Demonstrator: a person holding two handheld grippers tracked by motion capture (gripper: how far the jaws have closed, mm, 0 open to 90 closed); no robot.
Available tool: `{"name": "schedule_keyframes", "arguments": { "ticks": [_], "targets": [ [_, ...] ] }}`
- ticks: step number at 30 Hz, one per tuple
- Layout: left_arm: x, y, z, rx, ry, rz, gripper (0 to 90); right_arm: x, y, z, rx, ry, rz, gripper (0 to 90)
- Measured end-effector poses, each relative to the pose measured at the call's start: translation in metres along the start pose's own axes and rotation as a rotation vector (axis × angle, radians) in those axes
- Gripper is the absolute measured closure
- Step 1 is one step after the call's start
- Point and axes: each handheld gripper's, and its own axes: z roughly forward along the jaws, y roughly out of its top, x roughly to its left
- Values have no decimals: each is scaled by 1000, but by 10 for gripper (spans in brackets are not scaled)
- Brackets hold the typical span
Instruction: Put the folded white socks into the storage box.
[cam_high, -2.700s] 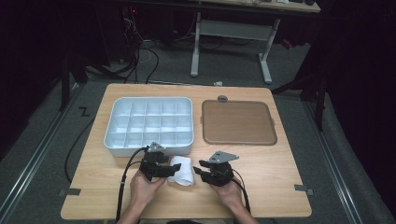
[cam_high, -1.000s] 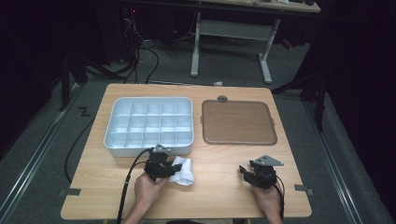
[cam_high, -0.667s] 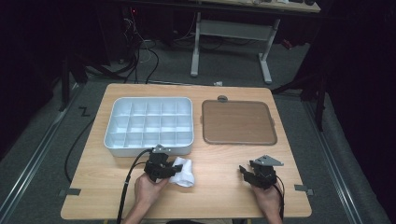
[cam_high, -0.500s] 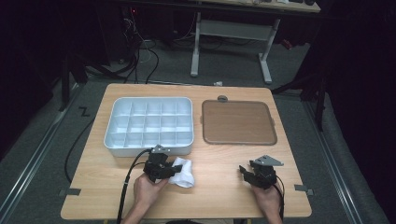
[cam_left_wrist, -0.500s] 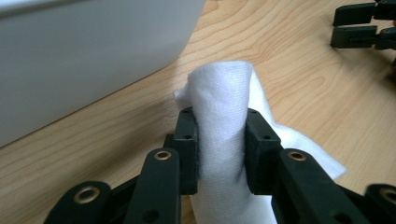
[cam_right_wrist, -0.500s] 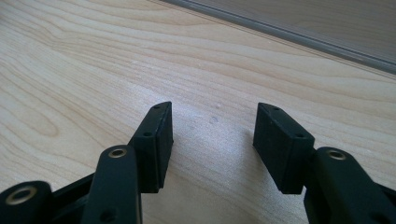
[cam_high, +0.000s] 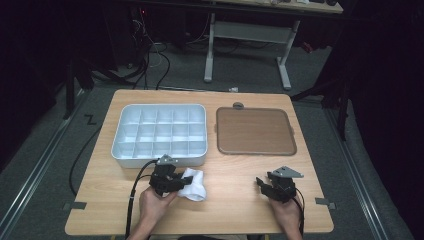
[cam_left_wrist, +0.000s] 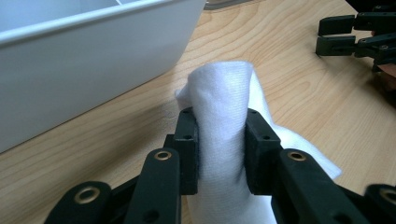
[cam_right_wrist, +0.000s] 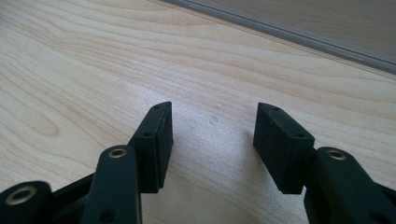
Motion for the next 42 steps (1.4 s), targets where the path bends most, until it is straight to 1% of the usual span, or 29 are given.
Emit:
{"name": "schedule_keyframes", "arguments": {
  "ticks": [5, 7, 9, 10, 17, 22, 23, 28, 34, 40, 42],
  "targets": [
    [-2, 2, -2, 2, -2, 14, 711, 0, 0, 0, 0, 0, 1, 478],
    [-5, 4, -3, -4, -10, 15, 711, 0, 0, 0, 0, 0, 2, 478],
    [-8, 6, -5, -2, -17, 27, 711, 0, 0, 0, 0, 0, 1, 478],
    [-9, 7, -5, -5, -21, 26, 711, 0, 0, 0, 0, 0, 1, 478],
    [-12, 11, -7, -8, -29, 41, 711, 0, 0, 0, 0, 0, 1, 478],
    [-14, 17, -9, -16, -39, 31, 711, 0, 0, 0, 0, 0, 0, 477],
    [-14, 19, -10, -19, -46, 13, 711, 0, 0, 0, 0, 1, -1, 477],
    [-12, 21, -11, -17, -42, 10, 711, 0, 0, 0, -1, 1, -4, 476],
    [-10, 26, -16, -25, -51, -10, 711, 0, 0, 0, -1, 1, -4, 477],
    [-11, 31, -20, -31, -50, -2, 711, 0, 0, 0, -1, 1, -4, 476],
    [-12, 34, -22, -32, -49, 7, 711, 0, 0, 0, -1, 1, -4, 477]
  ]
}}
